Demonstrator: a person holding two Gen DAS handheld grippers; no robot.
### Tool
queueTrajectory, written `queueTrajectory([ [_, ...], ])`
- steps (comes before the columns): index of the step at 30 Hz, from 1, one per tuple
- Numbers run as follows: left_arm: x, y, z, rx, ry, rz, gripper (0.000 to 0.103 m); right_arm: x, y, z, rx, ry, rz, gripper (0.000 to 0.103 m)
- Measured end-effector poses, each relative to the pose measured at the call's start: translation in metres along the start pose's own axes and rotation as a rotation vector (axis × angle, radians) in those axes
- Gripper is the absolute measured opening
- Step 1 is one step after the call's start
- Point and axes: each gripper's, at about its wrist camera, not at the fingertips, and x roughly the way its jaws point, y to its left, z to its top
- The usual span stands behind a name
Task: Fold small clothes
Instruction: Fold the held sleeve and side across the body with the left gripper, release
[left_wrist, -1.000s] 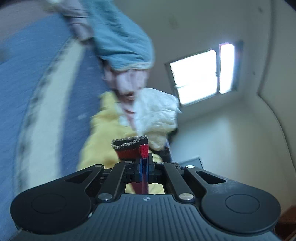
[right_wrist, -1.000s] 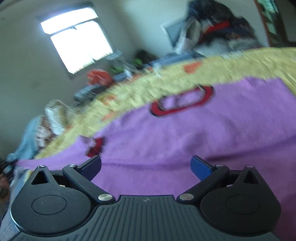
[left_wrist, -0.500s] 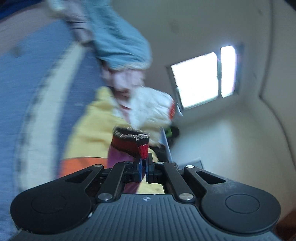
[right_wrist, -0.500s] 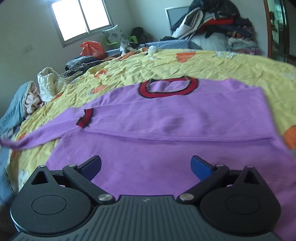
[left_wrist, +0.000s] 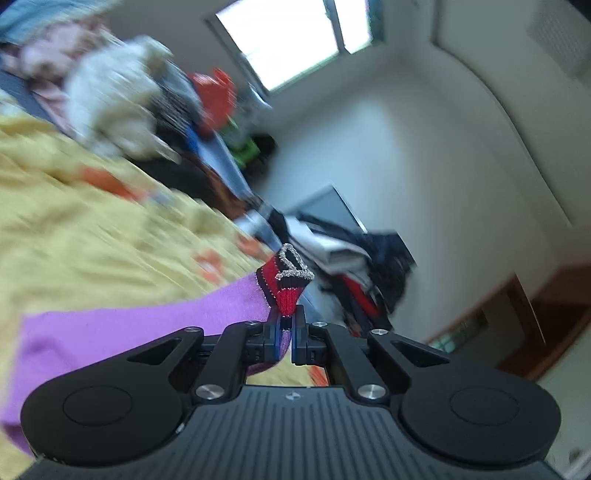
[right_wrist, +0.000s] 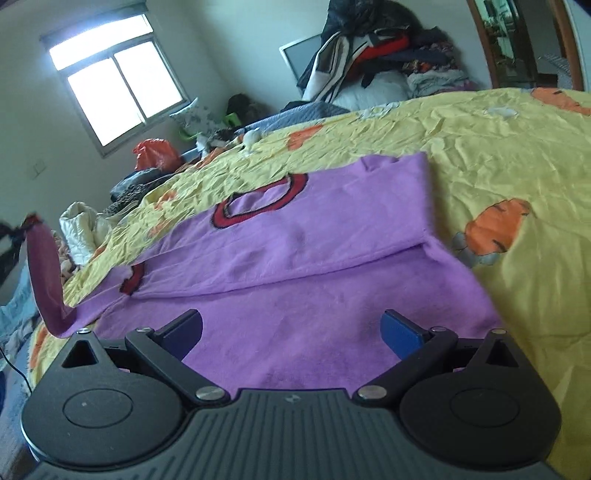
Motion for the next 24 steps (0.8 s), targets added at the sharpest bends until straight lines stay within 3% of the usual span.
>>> queueTrajectory([
  [5, 0.049, -0.049, -0.078, 0.099, 0.107, -0.043, 0.003, -0.001, -0.010, 0.000, 0.034, -0.022, -0.030, 0.103],
  [14, 0.116, -0.072, -0.207, 0.172, 0.290, -0.064, 0.003, -0.008, -0.009, 0.000, -0.030, -0.088, -0.054, 0.103],
  [24, 0.137, -0.110, -0.263, 0.229, 0.362, -0.117, 0.003, -0.005, -0.018, -0.002, 0.017, -0.086, -0.068, 0.103],
])
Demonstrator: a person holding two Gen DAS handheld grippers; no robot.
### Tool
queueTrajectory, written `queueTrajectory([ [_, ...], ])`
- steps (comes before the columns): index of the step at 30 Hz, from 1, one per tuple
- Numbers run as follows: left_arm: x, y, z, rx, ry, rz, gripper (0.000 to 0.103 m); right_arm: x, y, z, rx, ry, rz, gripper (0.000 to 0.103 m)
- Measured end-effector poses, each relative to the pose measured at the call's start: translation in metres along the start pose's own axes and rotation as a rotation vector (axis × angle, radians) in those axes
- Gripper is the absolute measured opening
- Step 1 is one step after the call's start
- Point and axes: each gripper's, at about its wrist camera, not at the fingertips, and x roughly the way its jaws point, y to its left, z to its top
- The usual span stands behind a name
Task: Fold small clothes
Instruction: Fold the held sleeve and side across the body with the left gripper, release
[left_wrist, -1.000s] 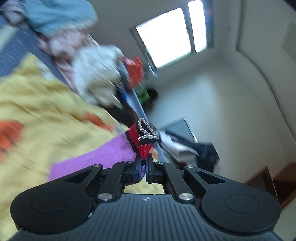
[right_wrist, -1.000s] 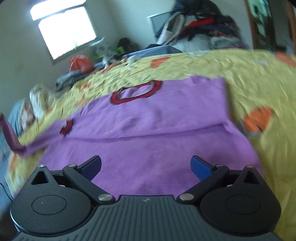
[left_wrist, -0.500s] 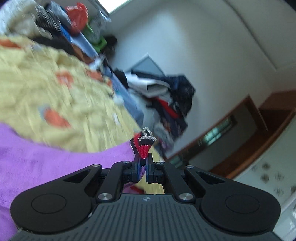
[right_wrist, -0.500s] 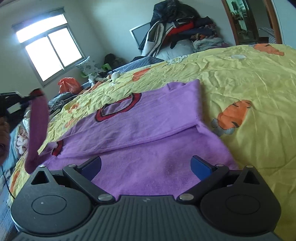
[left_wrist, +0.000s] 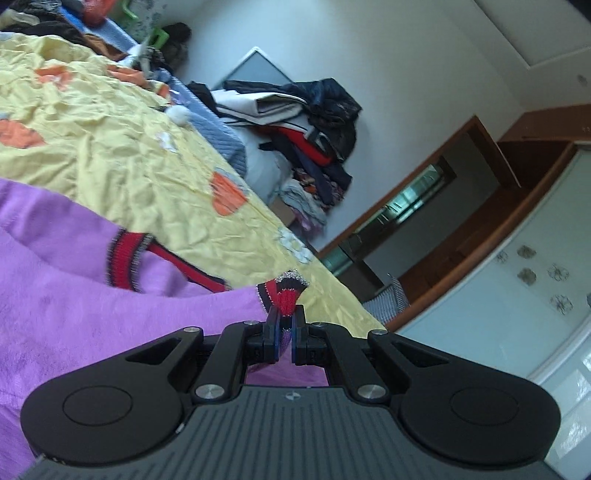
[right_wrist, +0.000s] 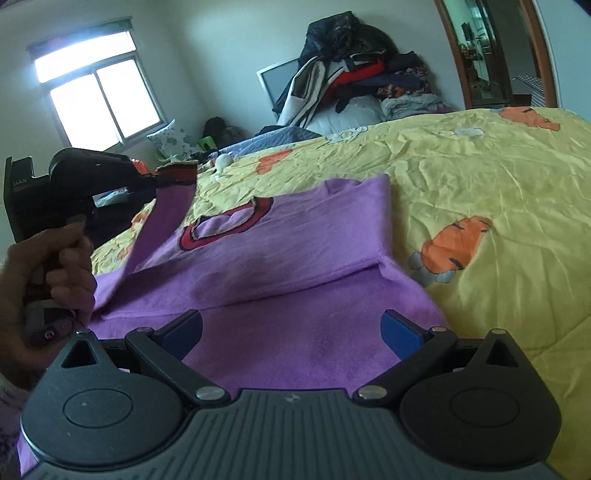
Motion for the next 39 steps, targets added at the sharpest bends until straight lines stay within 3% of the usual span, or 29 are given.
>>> queueTrajectory([
  [11, 0.027, -0.031, -0.030, 0.044, 0.087, -0.044, 0.003, -0.003, -0.008, -0.001, 0.044, -0.017, -0.014, 0.103],
  [32, 0.076, -0.028, -0.087, 0.094, 0.237, -0.038, 0.003, -0.005, -0.011, -0.002, 0.068, -0.024, -0.026, 0.103],
  [39, 0.090, -0.015, -0.105, 0.072, 0.330, -0.062, 0.004, -0.006, -0.012, -0.002, 0.073, -0.028, -0.036, 0.103],
])
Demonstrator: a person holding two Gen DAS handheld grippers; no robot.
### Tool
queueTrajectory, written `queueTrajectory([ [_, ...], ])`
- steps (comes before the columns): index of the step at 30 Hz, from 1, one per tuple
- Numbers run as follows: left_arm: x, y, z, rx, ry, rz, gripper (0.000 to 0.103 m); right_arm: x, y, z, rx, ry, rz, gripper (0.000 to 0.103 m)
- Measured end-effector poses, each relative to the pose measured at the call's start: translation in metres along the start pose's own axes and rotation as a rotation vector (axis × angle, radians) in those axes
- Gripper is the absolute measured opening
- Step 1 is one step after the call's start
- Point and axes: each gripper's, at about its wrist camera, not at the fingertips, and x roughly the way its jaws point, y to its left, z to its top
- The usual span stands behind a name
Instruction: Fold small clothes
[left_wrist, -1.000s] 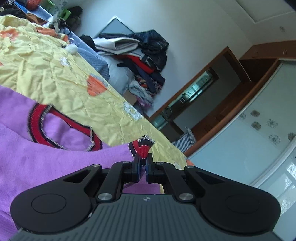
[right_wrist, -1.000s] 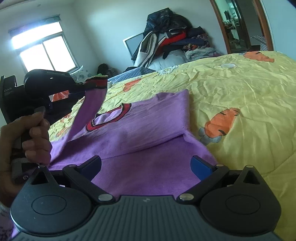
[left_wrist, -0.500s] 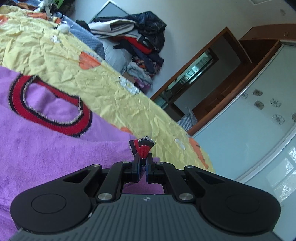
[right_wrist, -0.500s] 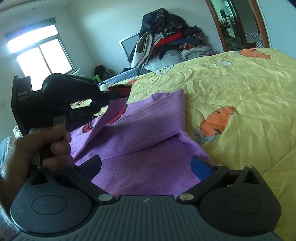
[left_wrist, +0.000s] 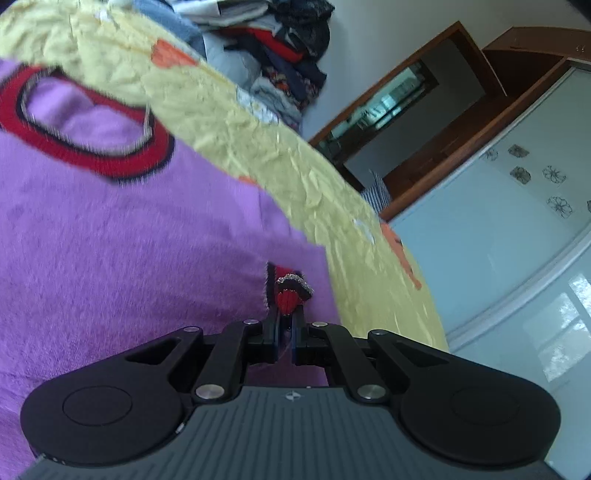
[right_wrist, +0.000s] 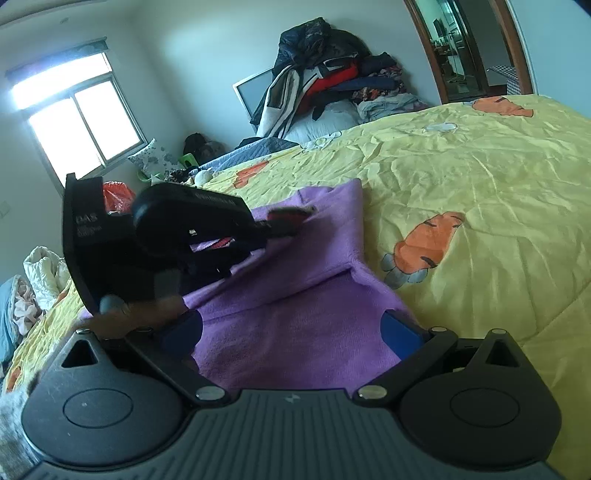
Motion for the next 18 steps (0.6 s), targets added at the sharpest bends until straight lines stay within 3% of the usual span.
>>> queueTrajectory([
  [2, 0.002, 0.004, -0.001, -0.004, 0.022, -0.013, 0.005, 0.001, 0.000, 0.000, -0.001, 0.006, 0.000, 0.103],
  [3, 0.001, 0.006, -0.001, -0.008, 0.027, -0.022, 0.011, 0.001, 0.000, 0.000, -0.002, 0.010, -0.002, 0.103],
  [5, -0.004, 0.011, 0.002, -0.056, 0.052, -0.062, 0.033, 0.002, 0.000, 0.000, -0.003, 0.014, 0.000, 0.103],
  [7, -0.024, 0.013, 0.009, -0.089, 0.038, -0.105, 0.067, 0.001, 0.001, 0.000, -0.007, 0.014, 0.002, 0.103],
  [8, -0.041, 0.014, 0.015, -0.073, 0.015, -0.115, 0.071, 0.001, 0.001, -0.001, -0.010, 0.012, 0.004, 0.103],
  [11, -0.102, 0.027, 0.037, 0.008, -0.073, -0.097, 0.074, 0.000, 0.001, -0.002, -0.008, 0.004, 0.021, 0.103],
  [14, -0.161, 0.062, 0.063, 0.055, -0.142, 0.014, 0.075, -0.002, 0.005, -0.001, -0.021, 0.000, 0.042, 0.103],
  [18, -0.206, 0.114, 0.087, 0.078, -0.155, 0.102, 0.075, 0.002, 0.028, 0.013, -0.110, -0.013, 0.046, 0.103],
])
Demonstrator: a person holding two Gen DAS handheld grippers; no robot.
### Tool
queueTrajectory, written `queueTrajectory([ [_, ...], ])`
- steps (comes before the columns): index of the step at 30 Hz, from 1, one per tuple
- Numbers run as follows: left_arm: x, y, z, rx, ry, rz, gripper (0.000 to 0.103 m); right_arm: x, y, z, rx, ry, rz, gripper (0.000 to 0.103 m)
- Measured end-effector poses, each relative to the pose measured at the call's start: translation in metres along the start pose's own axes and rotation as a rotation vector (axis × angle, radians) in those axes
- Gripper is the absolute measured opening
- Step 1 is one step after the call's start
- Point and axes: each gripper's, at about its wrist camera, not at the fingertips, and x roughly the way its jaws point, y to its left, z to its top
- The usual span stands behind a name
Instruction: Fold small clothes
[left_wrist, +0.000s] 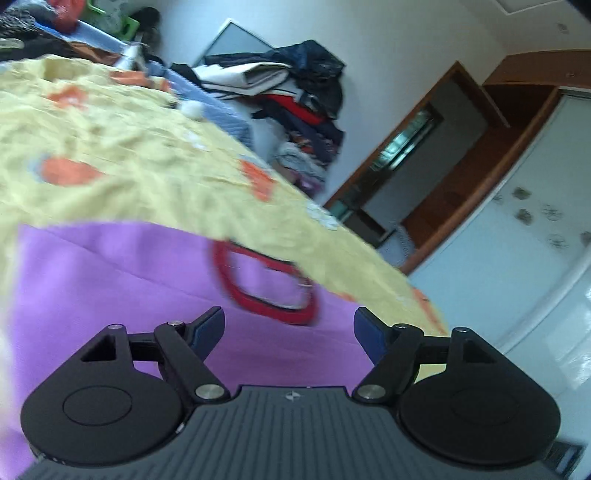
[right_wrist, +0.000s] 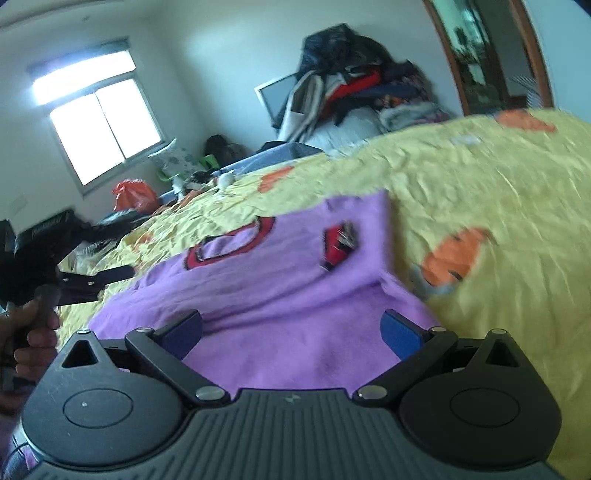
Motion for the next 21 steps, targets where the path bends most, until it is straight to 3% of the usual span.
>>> queueTrajectory([
  [5, 0.006, 0.041, -0.004, 0.070, 0.065, 0.083, 0.074, 0.039, 0.036, 0.040, -0.180, 0.012, 0.018, 0.103],
  [9, 0.007, 0.051, -0.018, 0.148, 0.068, 0.124, 0.071, 0.100, 0.047, 0.057, -0.251, 0.133, 0.041, 0.103],
  [12, 0.005, 0.056, -0.019, 0.164, 0.051, 0.147, 0.060, 0.132, 0.040, 0.052, -0.298, 0.221, -0.037, 0.103],
  [14, 0.002, 0.061, -0.019, 0.150, 0.043, 0.134, 0.056, 0.147, 0.026, 0.042, -0.353, 0.255, -0.180, 0.103],
  [16, -0.008, 0.060, -0.019, 0.119, 0.031, 0.148, 0.053, 0.140, 0.007, 0.043, -0.284, 0.239, -0.153, 0.103],
  [17, -0.017, 0.057, -0.020, 0.101, 0.016, 0.148, 0.056, 0.133, 0.005, 0.046, -0.261, 0.236, -0.162, 0.103],
  [18, -0.028, 0.052, -0.022, 0.103, -0.005, 0.150, 0.066, 0.121, 0.007, 0.047, -0.256, 0.220, -0.165, 0.103],
  [19, -0.040, 0.046, -0.027, 0.119, -0.026, 0.139, 0.070, 0.109, 0.012, 0.046, -0.265, 0.201, -0.147, 0.103],
  [21, -0.059, 0.036, -0.040, 0.136, -0.031, 0.088, 0.071, 0.086, 0.022, 0.039, -0.285, 0.192, -0.093, 0.103],
])
